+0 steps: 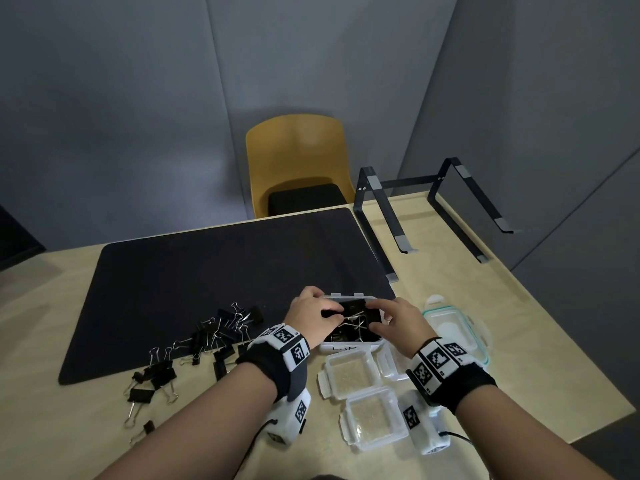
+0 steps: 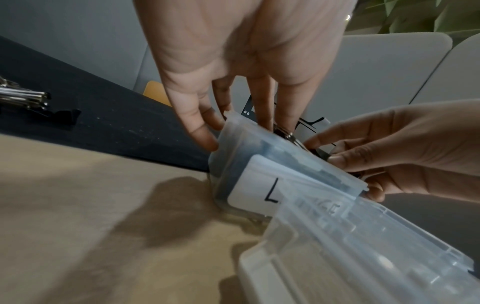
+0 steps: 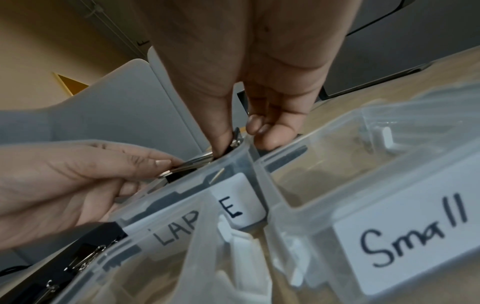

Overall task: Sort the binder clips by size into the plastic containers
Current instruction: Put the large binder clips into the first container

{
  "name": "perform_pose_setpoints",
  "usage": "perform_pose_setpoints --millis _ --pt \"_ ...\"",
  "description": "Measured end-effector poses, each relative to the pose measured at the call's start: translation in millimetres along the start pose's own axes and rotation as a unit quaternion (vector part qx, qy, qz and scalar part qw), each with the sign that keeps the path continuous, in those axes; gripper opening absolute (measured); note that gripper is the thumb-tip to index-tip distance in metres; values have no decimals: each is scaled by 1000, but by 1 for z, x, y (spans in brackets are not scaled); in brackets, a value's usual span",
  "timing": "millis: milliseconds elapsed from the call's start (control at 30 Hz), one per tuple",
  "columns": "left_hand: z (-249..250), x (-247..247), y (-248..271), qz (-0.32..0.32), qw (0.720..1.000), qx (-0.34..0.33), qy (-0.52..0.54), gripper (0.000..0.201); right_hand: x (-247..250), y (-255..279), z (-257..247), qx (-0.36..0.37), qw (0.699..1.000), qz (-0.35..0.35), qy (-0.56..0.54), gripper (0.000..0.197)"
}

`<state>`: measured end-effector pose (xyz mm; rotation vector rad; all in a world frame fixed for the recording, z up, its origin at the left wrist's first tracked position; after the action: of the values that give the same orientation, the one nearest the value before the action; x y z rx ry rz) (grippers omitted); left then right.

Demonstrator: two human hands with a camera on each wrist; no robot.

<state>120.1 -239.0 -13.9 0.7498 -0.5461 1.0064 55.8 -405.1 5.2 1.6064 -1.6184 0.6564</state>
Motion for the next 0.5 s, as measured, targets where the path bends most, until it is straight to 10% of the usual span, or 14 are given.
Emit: perform_pose_setpoints --millis 500 --pt "-22 10 23 -14 997 -8 71 36 5 11 -10 8 999 27 36 44"
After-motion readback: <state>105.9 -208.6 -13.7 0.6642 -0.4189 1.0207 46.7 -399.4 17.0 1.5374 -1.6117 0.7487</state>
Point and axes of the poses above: each hand's wrist, its own y-axis away from the middle knuckle, its own x-axis out of the back of the hand, z = x × y, the point moved 5 cm from there along -y, towards the middle knuckle, and after that the axes turned 8 degrees about x, right-handed, at the moved point
